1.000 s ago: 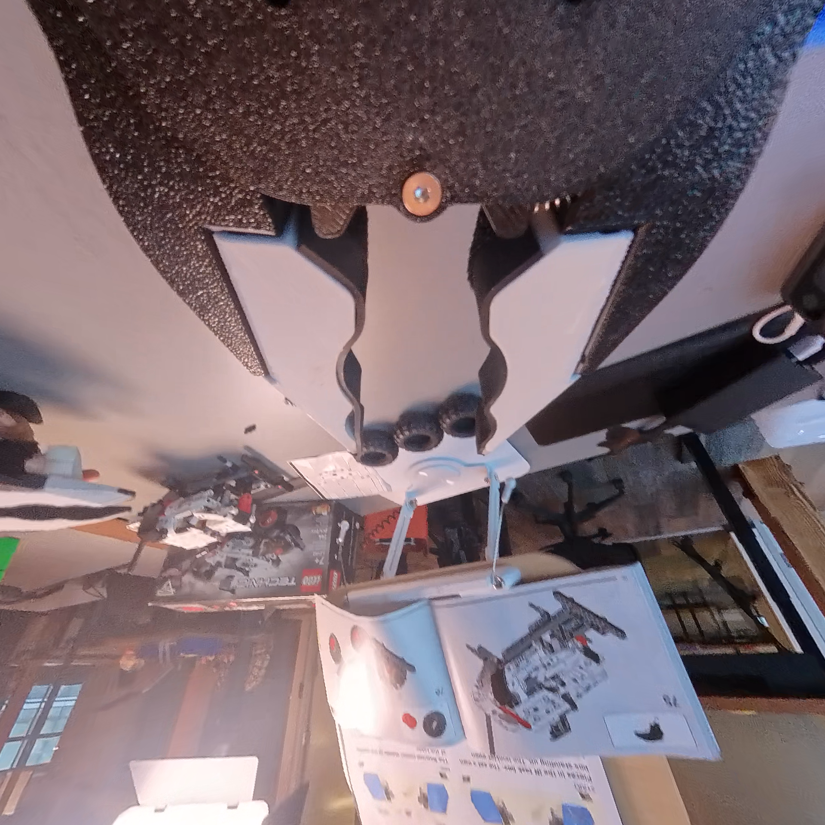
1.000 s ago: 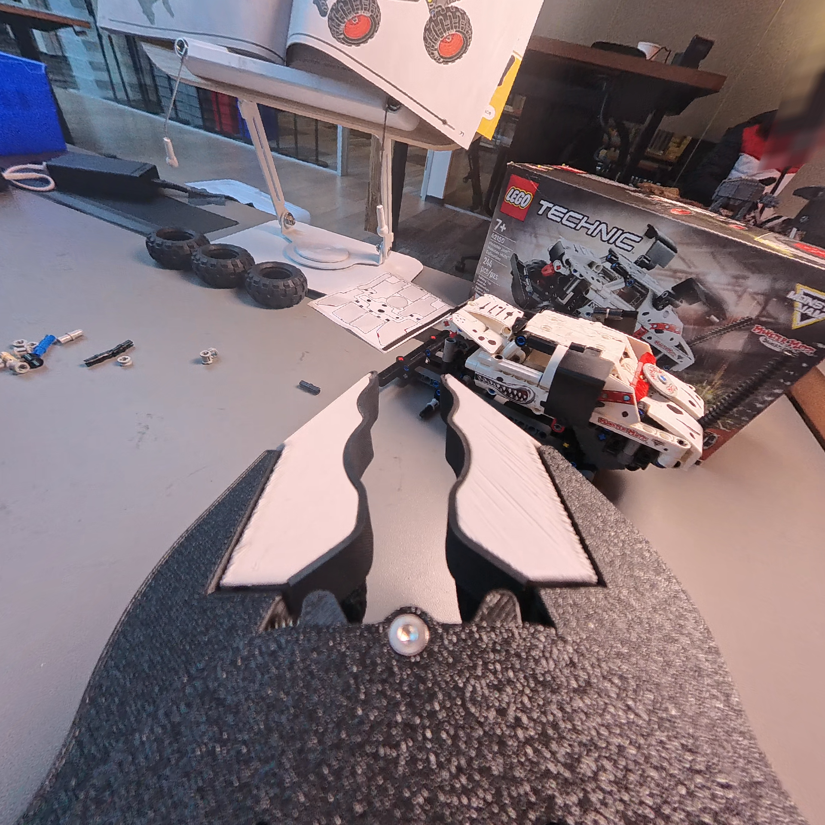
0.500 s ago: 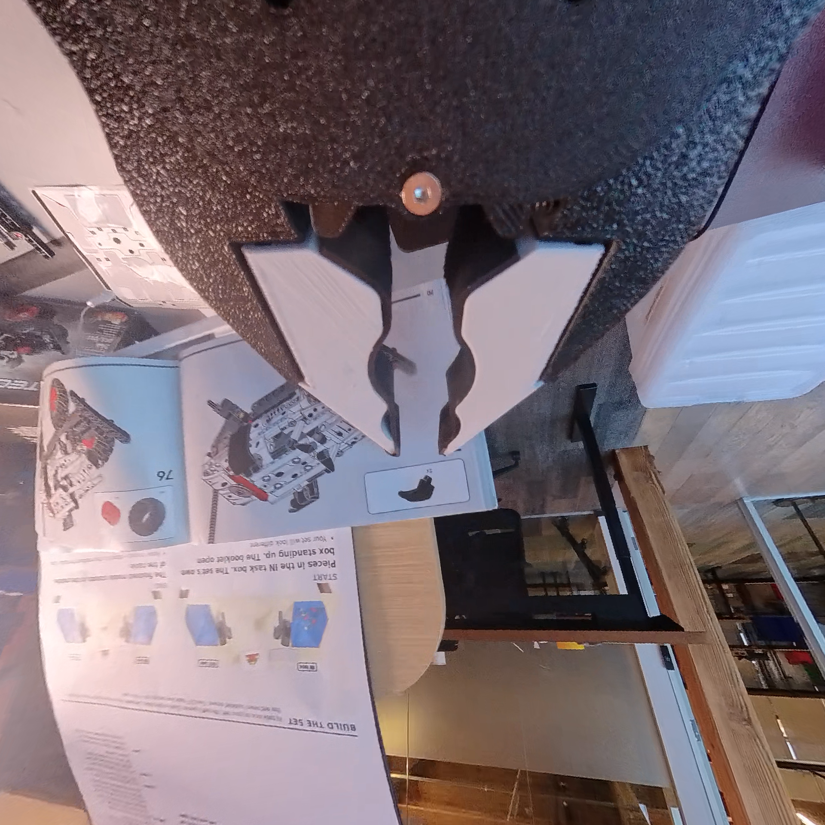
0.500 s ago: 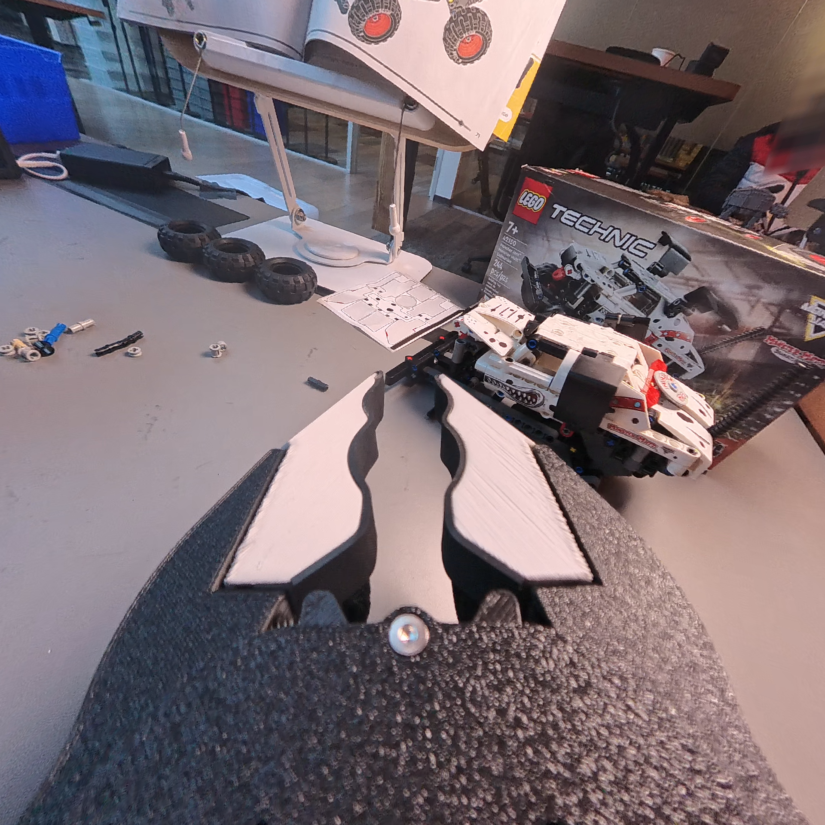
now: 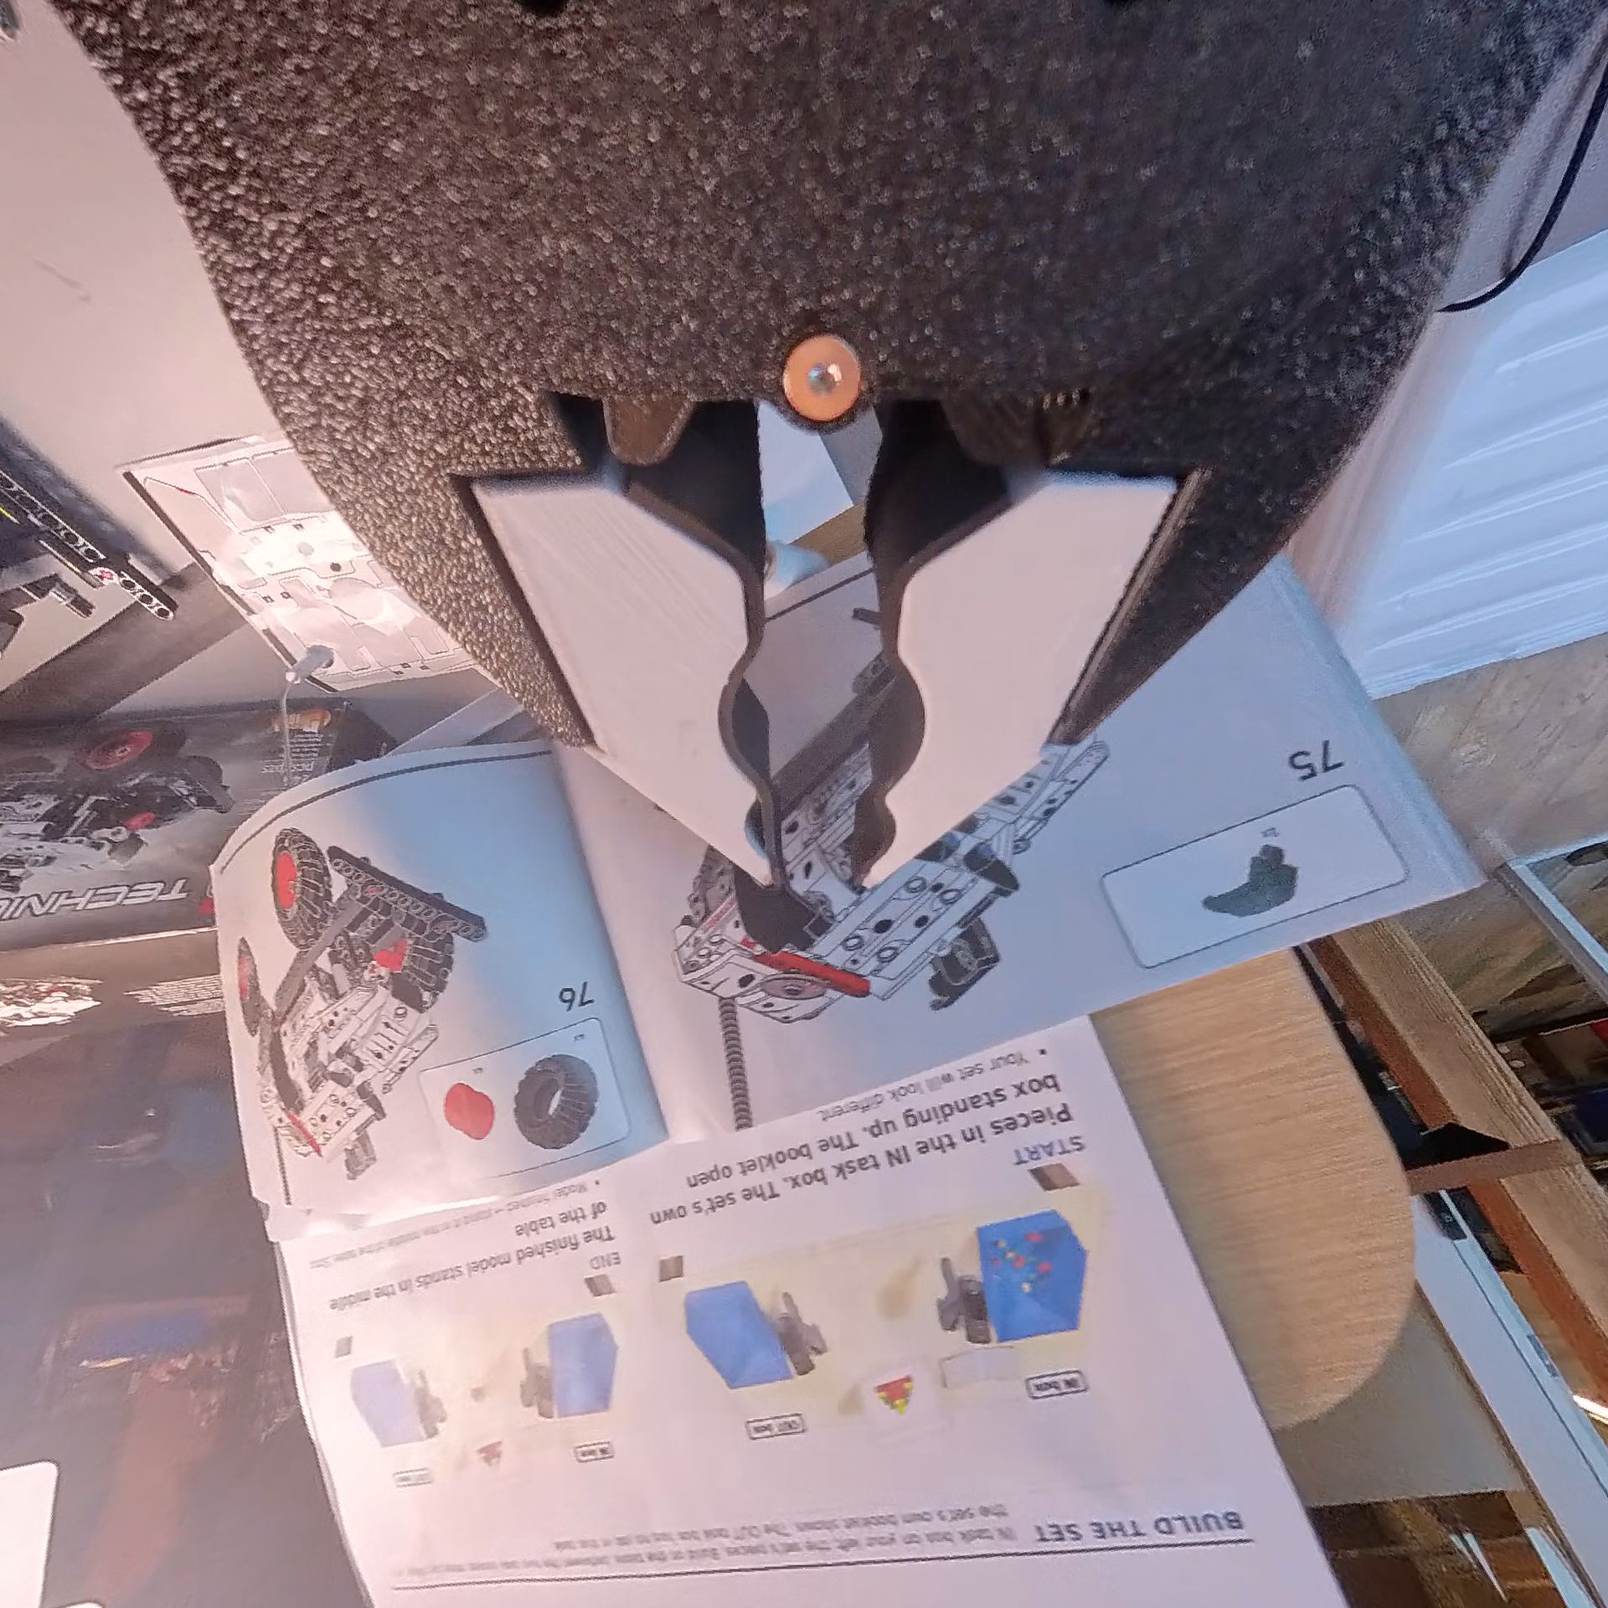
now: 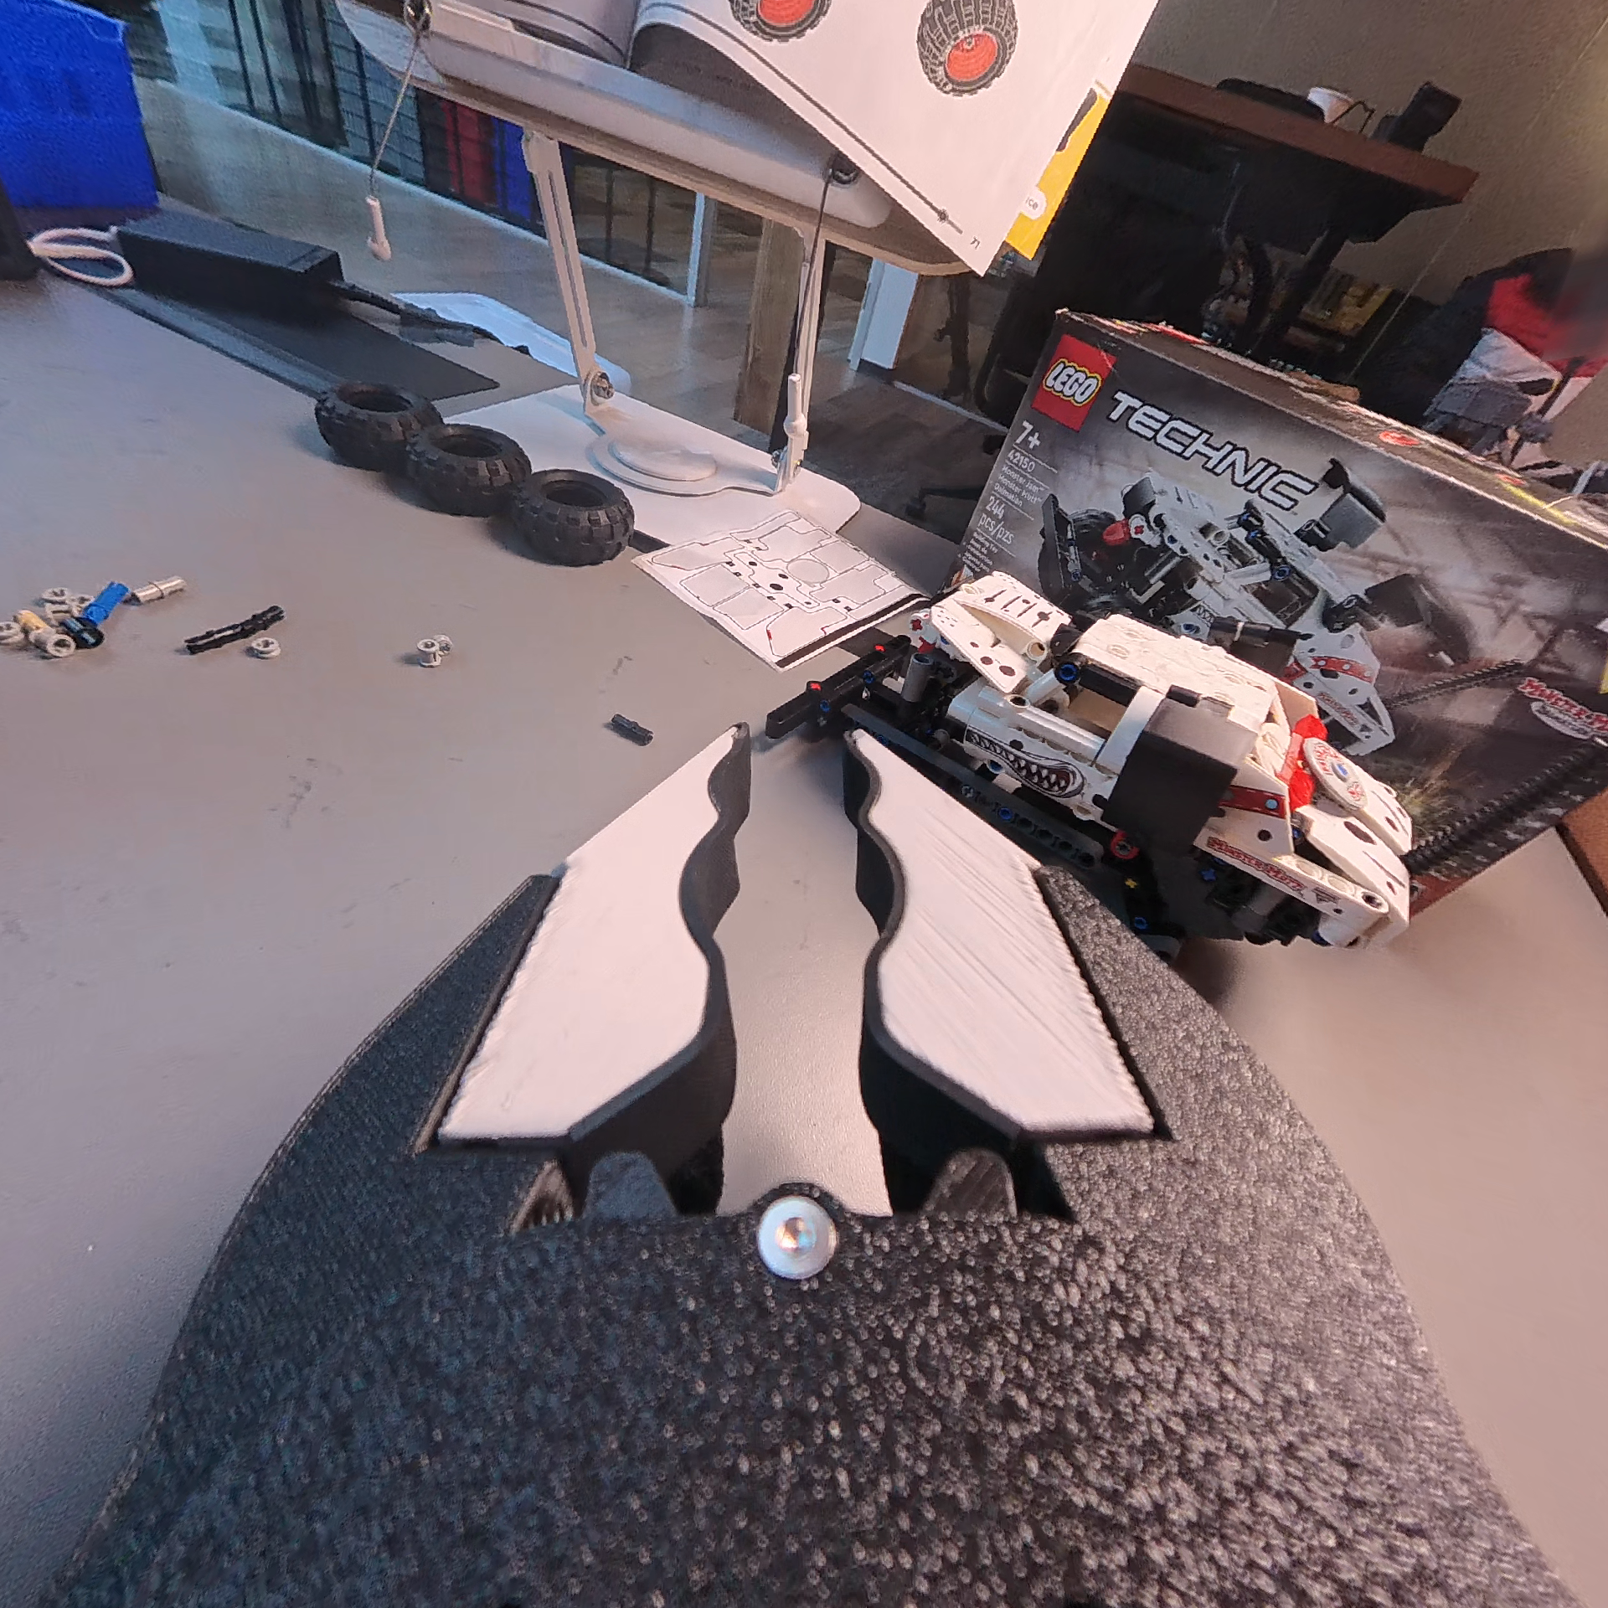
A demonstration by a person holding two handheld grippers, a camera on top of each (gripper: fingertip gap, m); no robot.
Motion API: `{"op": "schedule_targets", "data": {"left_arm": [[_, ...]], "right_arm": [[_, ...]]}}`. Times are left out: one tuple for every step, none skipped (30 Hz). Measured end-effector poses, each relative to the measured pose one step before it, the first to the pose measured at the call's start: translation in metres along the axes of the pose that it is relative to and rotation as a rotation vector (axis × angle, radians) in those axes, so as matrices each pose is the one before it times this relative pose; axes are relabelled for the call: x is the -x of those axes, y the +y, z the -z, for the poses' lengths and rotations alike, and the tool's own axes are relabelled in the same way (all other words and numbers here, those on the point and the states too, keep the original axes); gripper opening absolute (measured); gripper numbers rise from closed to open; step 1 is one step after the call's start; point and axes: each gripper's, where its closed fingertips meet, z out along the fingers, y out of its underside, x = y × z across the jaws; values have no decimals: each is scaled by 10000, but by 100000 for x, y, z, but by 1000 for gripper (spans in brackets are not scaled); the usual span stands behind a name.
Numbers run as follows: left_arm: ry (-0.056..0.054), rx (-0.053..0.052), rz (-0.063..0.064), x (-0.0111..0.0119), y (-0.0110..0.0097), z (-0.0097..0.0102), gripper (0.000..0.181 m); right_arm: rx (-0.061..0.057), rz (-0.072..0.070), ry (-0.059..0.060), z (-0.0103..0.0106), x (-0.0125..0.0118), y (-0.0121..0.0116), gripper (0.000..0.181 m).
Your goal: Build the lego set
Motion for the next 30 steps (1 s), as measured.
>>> {"op": "schedule_targets", "data": {"left_arm": [[86,2,-35,-490,-109,-135,14],[40,-4,-27,-292,-124,-77,14],[34,-13,-23,-186,-125,9,14],[27,9,-13,-150,-63,117,15],[31,26,-21,-195,-19,287,17],[81,18,-12,-370,37,527,20],[171,-49,57,-635,51,832,24],[308,-71,87,-999,120,1083,28],[383,16,27,-1272,369,1235,33],[387,147,-28,-1417,719,1307,38],[416,207,-54,-1576,969,1340,42],[402,190,-101,-1648,1117,1371,45],[378,216,-171,-1703,1232,1393,48],[350,246,-206,-1707,1291,1441,49],[246,226,-178,-1600,1244,1472,50],[176,224,-102,-1473,1200,1514,50],[180,202,10,-1431,1136,1504,50],[174,163,132,-1369,1064,1459,50],[172,112,182,-1289,972,1344,49],[148,91,203,-1179,905,1165,49],[120,77,173,-1032,821,978,49],[72,49,106,-840,708,787,49],[19,49,59,-645,583,604,49],[-4,47,49,-470,452,449,49],[29,42,24,-381,330,316,49],[56,44,26,-316,263,203,49],[43,51,90,-223,184,136,49],[68,9,122,-241,42,133,49],[114,-59,84,-341,-106,123,49],[115,-70,22,-367,-123,86,49]], "right_arm": [[-16,-20,1,14,-26,-17,20],[-12,-15,4,22,-25,-14,20],[-15,-14,8,17,-18,-22,20],[-16,-13,1,22,-11,-11,20],[-18,-24,24,14,-58,-31,20],[-18,-49,42,19,-114,-18,20],[-11,-93,25,10,-135,-25,21],[-16,-95,41,-10,-277,-51,25],[54,117,74,-36,-447,-50,27],[217,402,123,-107,-642,7,30],[285,545,199,-196,-871,-74,37],[240,538,182,-223,-1000,-185,44],[210,490,155,-233,-1050,-201,48],[270,552,45,-294,-979,-78,50],[448,702,94,-397,-1099,197,54],[452,862,222,-425,-1253,297,57],[415,832,-28,-471,-788,413,58],[518,476,-238,-583,-369,669,61],[423,159,-367,-698,-16,591,65],[364,68,-214,-754,-10,496,68],[209,238,-102,-782,114,302,68],[230,278,-20,-784,183,332,66],[271,244,7,-710,220,413,61],[-33,222,155,-371,24,-24,57],[-52,183,161,-70,-45,-120,55],[-19,172,100,102,29,-125,51],[-123,221,101,268,74,-234,45],[-212,43,50,420,63,-326,37],[-186,-150,-167,517,216,-297,34],[-115,-234,-340,553,398,-133,33]]}}
